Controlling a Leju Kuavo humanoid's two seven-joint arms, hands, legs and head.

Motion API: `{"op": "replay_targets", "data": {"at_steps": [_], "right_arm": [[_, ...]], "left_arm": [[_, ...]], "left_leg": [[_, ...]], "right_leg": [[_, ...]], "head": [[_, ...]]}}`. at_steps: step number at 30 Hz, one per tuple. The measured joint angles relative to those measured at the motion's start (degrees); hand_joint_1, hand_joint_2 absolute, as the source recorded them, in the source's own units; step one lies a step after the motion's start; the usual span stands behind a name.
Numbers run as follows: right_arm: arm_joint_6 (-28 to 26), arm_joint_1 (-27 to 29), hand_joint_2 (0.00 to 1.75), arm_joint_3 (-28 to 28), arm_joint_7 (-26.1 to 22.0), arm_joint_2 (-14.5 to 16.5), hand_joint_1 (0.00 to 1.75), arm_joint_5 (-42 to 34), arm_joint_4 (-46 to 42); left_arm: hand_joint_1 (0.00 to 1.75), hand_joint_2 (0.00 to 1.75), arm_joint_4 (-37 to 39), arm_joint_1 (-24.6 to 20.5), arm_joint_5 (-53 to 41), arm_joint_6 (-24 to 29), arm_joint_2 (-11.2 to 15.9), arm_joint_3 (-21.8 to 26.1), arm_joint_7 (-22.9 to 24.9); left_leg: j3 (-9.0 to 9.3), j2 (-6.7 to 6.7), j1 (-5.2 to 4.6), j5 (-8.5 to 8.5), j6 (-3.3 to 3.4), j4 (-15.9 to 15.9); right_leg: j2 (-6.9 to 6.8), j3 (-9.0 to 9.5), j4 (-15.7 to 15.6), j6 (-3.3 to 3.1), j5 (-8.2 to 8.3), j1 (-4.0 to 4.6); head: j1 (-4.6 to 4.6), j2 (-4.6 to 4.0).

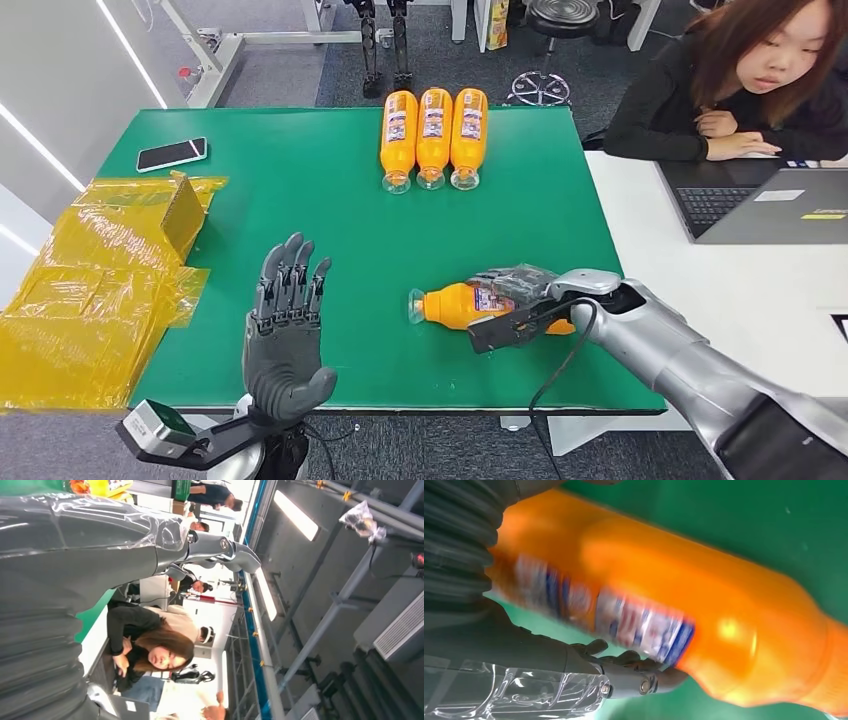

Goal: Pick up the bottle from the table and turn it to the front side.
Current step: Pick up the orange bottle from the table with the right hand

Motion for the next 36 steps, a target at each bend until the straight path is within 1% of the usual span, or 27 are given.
{"op": "replay_targets", "data": {"at_steps": [4,5,8,9,13,18,21,24,29,31,34,36], "right_arm": [[-2.33,1.00,1.75,2.88,0.01,-0.73,0.00,-1.60,2.40],[-3.19,1.26,1.75,3.44,0.11,-0.99,0.07,-1.96,2.79],[-7.14,2.54,1.75,4.47,0.71,-1.58,1.37,-2.70,3.48],[-8.49,3.04,1.75,4.62,0.89,-1.69,1.75,-2.75,3.59],[-12.45,4.73,1.75,4.83,1.14,-2.01,1.75,-2.89,3.67],[-15.78,6.78,1.75,4.69,2.04,-2.85,1.75,-2.55,2.49],[-18.10,8.35,1.75,4.06,2.77,-3.99,1.75,-1.41,0.45],[-21.61,10.69,1.75,2.33,3.58,-5.50,1.75,-0.22,-3.02],[-29.89,16.24,1.75,-2.64,6.31,-8.13,1.75,5.84,-12.10],[-31.97,19.19,1.75,-5.45,6.91,-8.76,1.75,8.28,-16.30],[-34.72,23.16,1.75,-10.54,7.03,-8.81,1.75,12.41,-23.17],[-35.63,25.33,1.75,-13.92,7.45,-8.34,1.75,15.22,-27.84]], "left_arm": [[0.00,1.75,0.02,0.11,0.04,-0.24,-0.01,0.52,0.00],[0.00,1.75,0.05,0.11,0.09,-0.30,-0.01,0.71,0.00],[0.00,1.75,0.11,0.13,0.23,-0.46,-0.10,1.04,0.00],[0.00,1.75,0.11,0.15,0.25,-0.50,-0.17,1.10,0.00],[0.00,1.75,0.22,0.21,0.26,-0.75,-0.48,1.38,0.00],[0.00,1.75,0.51,0.24,0.38,-1.11,-0.49,1.42,0.00],[0.00,1.75,0.68,0.25,0.53,-1.14,-0.49,1.42,0.00],[0.00,1.75,0.72,0.32,0.71,-1.15,-0.48,1.42,0.00],[0.00,1.75,0.72,0.83,0.67,-0.85,-0.45,1.44,0.00],[0.00,1.75,0.73,0.95,0.44,-0.51,-0.44,1.45,0.00],[0.00,1.75,0.92,0.94,0.06,0.03,-0.44,1.46,0.00],[0.00,1.75,1.20,0.85,-0.04,0.15,-0.46,1.46,0.00]], "left_leg": [[0.04,0.00,0.01,0.00,0.00,0.02],[0.07,0.00,0.01,-0.01,0.00,0.02],[0.24,0.01,0.04,-0.05,0.02,0.01],[0.31,0.02,0.05,-0.08,0.03,0.01],[0.61,0.05,0.06,-0.18,0.07,0.01],[0.90,0.01,0.05,-0.19,0.10,0.04],[0.95,-0.03,0.05,-0.19,0.12,0.05],[0.96,-0.05,0.06,-0.21,0.15,0.05],[0.86,-0.08,0.06,-0.28,0.26,0.05],[0.73,-0.08,0.06,-0.29,0.28,0.05],[0.56,-0.06,0.05,-0.29,0.28,0.05],[0.52,-0.07,0.04,-0.29,0.27,0.05]], "right_leg": [[0.00,0.03,-0.01,0.00,0.00,0.01],[0.00,0.06,-0.02,0.00,0.00,0.01],[0.01,0.24,-0.05,0.03,-0.04,0.04],[0.01,0.32,-0.06,0.04,-0.05,0.04],[0.04,0.64,-0.12,0.13,-0.11,0.06],[0.02,1.00,-0.19,0.24,-0.16,0.05],[0.01,1.11,-0.24,0.29,-0.13,0.05],[0.00,1.17,-0.29,0.30,-0.13,0.06],[-0.04,1.16,-0.34,0.35,-0.15,0.04],[-0.05,1.06,-0.33,0.36,-0.15,0.03],[-0.04,0.84,-0.32,0.36,-0.14,0.02],[-0.05,0.77,-0.32,0.36,-0.15,0.03]], "head": [[-0.01,0.00],[-0.01,0.00],[-0.01,0.00],[-0.01,0.00],[0.00,0.00],[-0.01,0.00],[0.01,0.00],[0.00,0.00],[0.01,0.00],[0.01,0.00],[-0.01,0.00],[-0.01,0.00]]}}
